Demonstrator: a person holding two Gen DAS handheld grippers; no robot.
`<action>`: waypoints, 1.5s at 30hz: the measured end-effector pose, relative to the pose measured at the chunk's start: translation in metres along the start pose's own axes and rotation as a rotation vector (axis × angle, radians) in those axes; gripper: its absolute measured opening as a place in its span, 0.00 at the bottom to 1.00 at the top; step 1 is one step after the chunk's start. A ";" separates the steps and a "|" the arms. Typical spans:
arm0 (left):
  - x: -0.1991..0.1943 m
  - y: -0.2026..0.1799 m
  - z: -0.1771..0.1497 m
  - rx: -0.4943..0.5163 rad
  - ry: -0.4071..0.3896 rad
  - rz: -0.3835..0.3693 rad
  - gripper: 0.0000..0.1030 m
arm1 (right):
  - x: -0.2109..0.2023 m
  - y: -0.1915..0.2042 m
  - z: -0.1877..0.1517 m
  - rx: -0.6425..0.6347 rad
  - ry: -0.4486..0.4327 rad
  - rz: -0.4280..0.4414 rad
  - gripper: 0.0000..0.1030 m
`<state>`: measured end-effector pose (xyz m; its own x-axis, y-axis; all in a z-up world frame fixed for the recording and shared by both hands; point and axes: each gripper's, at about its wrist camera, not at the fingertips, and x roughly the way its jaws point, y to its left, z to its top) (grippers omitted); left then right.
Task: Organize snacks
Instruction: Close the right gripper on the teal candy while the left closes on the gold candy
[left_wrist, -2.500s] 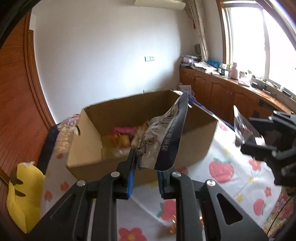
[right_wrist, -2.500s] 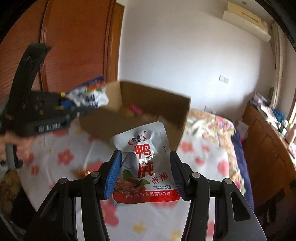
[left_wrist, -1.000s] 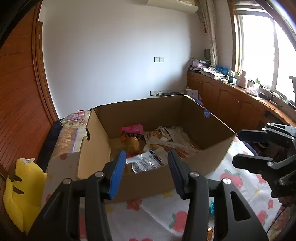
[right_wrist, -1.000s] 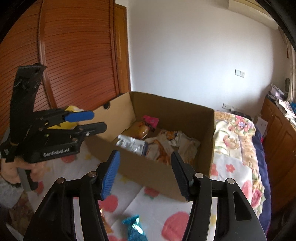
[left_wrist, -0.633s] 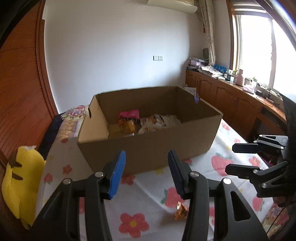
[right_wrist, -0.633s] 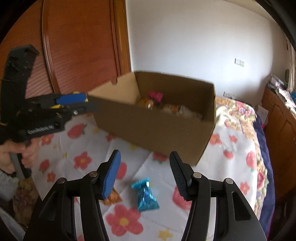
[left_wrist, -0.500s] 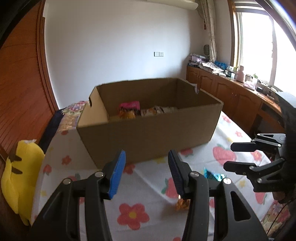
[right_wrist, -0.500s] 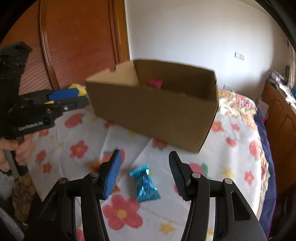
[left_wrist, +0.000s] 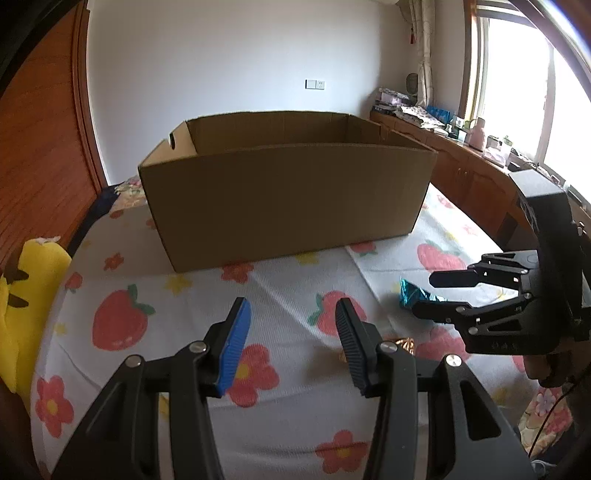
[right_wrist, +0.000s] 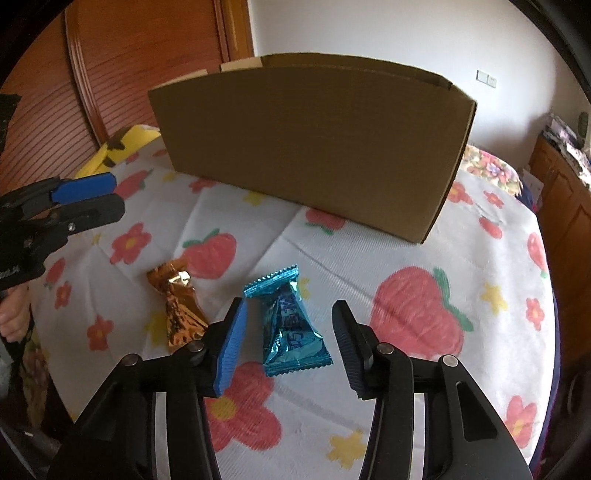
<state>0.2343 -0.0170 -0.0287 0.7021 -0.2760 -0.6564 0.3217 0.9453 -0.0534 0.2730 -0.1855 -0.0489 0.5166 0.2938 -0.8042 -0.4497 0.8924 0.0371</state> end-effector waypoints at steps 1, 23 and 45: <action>0.001 0.000 -0.002 -0.004 0.005 -0.001 0.47 | 0.001 0.000 0.000 -0.002 0.004 -0.001 0.46; 0.017 -0.055 -0.029 -0.024 0.112 -0.107 0.46 | -0.021 -0.005 -0.023 0.020 -0.034 -0.010 0.20; 0.044 -0.071 -0.021 0.011 0.148 -0.032 0.42 | -0.037 -0.016 -0.048 0.113 -0.092 0.015 0.21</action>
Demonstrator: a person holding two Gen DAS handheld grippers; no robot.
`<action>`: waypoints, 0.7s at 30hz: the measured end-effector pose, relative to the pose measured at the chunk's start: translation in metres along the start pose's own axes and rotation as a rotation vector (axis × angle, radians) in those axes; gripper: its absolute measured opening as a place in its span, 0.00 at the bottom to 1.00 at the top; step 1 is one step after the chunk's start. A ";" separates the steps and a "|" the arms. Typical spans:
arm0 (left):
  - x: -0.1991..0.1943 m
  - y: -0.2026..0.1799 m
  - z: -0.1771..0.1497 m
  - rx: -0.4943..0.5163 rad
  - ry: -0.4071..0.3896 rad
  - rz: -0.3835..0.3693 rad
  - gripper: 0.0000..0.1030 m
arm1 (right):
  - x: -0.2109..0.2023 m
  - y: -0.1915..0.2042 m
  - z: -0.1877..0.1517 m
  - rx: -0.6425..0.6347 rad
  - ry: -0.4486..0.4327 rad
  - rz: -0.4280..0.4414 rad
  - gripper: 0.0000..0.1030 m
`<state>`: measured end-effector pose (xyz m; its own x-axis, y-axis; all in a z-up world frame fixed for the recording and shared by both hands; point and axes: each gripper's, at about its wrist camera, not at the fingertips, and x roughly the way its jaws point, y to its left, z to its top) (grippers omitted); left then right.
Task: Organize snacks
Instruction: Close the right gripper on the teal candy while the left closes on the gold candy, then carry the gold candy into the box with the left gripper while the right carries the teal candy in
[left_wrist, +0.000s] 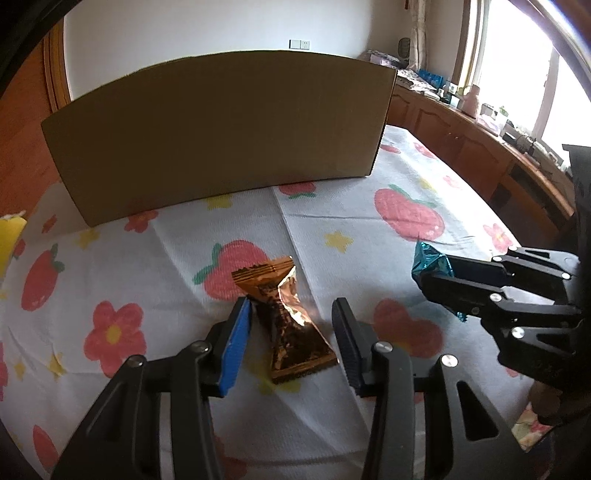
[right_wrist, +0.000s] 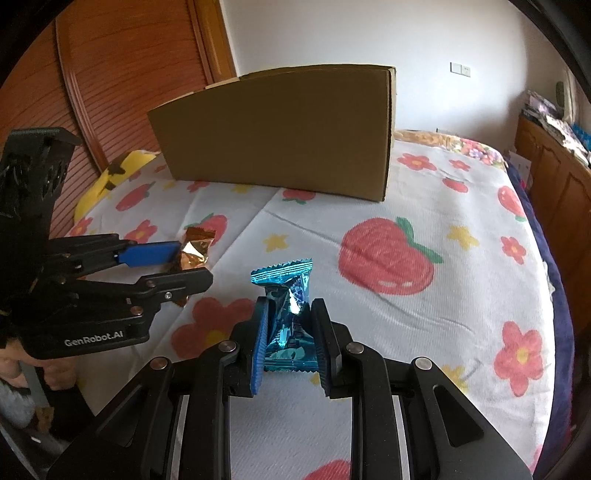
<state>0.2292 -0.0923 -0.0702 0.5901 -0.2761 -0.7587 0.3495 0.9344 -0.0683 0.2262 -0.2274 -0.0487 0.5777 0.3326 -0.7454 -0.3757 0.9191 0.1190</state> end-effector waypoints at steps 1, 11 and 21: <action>0.001 -0.001 0.000 0.006 -0.004 0.009 0.39 | 0.000 0.000 0.000 0.002 -0.002 0.003 0.21; -0.003 0.001 -0.001 0.010 -0.049 0.024 0.19 | 0.000 -0.004 -0.001 0.017 -0.003 0.019 0.21; -0.011 0.003 -0.002 -0.002 -0.092 0.031 0.19 | -0.001 -0.004 -0.002 0.016 -0.010 0.008 0.21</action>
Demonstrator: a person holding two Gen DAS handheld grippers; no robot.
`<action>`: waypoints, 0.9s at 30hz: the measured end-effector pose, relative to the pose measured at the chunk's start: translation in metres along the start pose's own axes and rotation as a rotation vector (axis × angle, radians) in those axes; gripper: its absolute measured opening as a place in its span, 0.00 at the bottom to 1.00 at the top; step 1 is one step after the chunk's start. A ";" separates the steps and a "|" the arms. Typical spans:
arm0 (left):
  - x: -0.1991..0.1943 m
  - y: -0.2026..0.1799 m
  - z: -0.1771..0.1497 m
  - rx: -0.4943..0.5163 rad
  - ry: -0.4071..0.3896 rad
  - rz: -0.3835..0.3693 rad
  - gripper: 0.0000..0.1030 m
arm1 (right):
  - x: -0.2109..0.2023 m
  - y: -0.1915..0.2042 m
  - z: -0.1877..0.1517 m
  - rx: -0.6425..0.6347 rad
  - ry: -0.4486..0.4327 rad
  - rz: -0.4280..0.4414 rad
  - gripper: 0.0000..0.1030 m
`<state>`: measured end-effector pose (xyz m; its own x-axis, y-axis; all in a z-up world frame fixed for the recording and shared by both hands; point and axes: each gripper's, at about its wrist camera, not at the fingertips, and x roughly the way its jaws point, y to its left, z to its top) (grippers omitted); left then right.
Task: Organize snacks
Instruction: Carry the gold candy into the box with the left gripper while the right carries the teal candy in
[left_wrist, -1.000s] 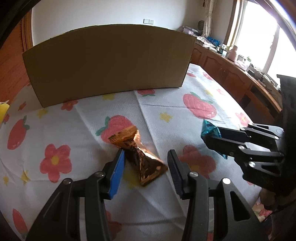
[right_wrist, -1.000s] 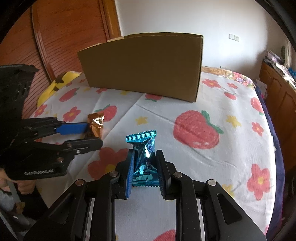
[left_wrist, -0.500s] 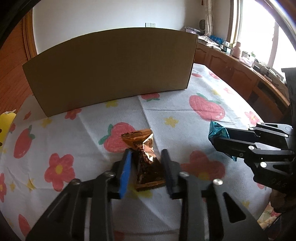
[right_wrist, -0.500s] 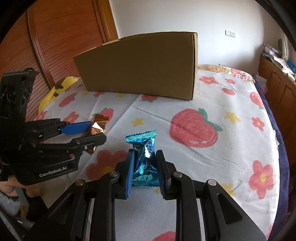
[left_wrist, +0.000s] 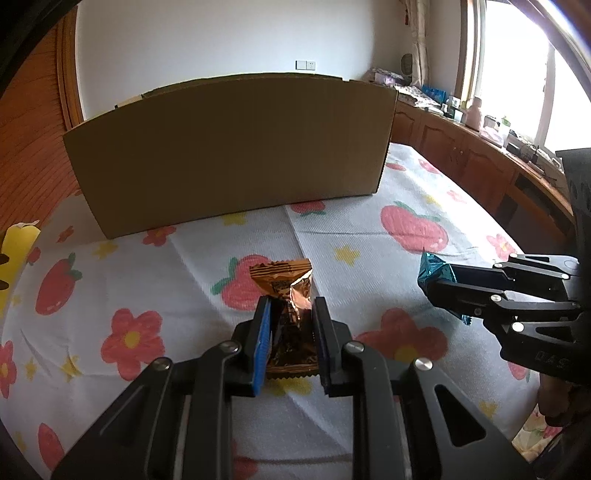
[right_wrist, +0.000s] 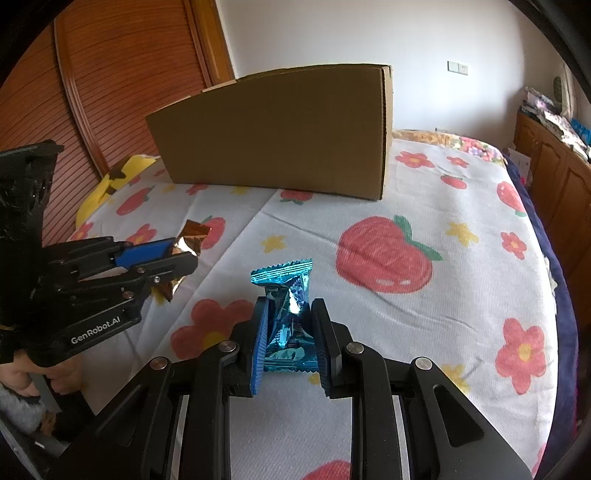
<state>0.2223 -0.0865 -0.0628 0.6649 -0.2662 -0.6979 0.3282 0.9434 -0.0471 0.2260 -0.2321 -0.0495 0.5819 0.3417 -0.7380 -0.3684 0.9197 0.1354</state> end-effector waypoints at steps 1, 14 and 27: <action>-0.002 0.001 0.000 -0.002 -0.004 -0.003 0.19 | 0.000 0.000 0.000 -0.001 -0.002 -0.002 0.21; -0.051 0.027 0.042 0.002 -0.137 0.026 0.19 | -0.024 0.005 0.024 -0.007 -0.076 -0.032 0.21; -0.054 0.072 0.129 0.038 -0.260 0.081 0.19 | -0.036 0.025 0.131 -0.126 -0.193 -0.045 0.21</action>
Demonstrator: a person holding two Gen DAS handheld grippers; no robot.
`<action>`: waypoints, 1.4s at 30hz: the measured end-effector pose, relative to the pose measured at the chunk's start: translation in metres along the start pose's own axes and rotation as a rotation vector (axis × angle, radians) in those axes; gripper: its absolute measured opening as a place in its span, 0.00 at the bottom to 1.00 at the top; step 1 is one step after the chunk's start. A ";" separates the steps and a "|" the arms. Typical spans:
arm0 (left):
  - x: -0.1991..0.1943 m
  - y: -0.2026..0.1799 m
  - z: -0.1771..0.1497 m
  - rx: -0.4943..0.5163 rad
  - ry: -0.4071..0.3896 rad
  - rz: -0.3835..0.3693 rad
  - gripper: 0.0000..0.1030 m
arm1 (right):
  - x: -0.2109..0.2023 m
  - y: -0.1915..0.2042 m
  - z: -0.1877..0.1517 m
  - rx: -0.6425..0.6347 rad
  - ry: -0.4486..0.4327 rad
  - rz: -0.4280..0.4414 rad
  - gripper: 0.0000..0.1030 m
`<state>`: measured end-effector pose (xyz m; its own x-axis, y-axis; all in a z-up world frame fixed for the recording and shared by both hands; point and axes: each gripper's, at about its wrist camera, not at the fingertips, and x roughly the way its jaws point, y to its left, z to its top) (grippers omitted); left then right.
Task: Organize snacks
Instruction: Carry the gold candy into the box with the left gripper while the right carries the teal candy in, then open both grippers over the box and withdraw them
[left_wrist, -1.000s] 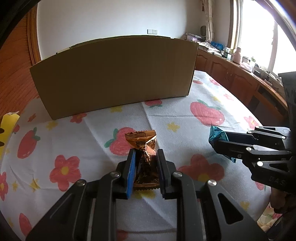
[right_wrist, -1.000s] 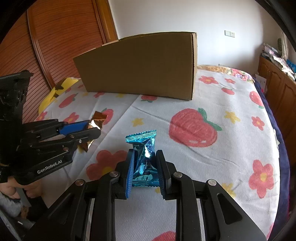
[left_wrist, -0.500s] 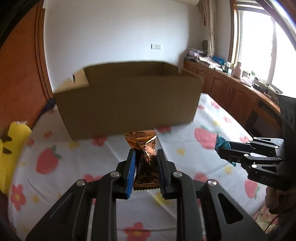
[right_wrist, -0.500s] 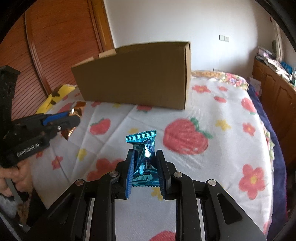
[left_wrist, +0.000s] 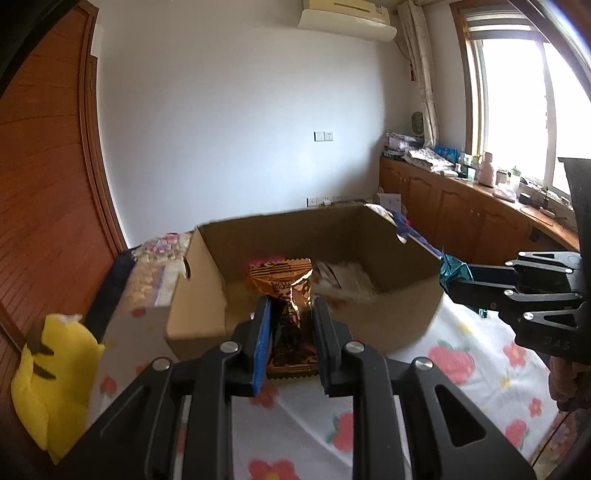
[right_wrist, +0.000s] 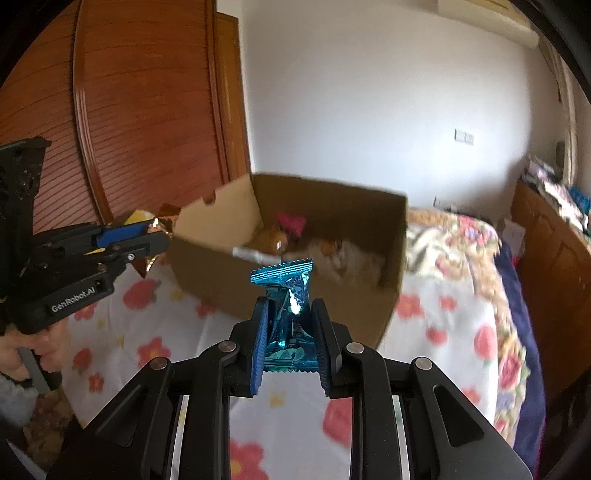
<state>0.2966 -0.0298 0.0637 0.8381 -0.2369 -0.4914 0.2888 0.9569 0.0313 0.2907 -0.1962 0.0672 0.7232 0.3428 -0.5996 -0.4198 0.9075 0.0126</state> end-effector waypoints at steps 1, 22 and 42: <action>0.004 0.003 0.004 0.000 -0.003 0.002 0.19 | 0.003 0.000 0.007 -0.009 -0.006 -0.002 0.21; 0.089 0.036 0.020 -0.007 0.050 0.027 0.19 | 0.093 -0.014 0.056 -0.016 0.011 -0.001 0.21; 0.097 0.029 0.016 0.006 0.070 0.052 0.37 | 0.116 -0.023 0.049 0.015 0.058 -0.017 0.24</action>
<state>0.3941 -0.0279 0.0310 0.8177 -0.1742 -0.5487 0.2485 0.9665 0.0634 0.4111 -0.1651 0.0364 0.6971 0.3133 -0.6450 -0.3991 0.9168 0.0139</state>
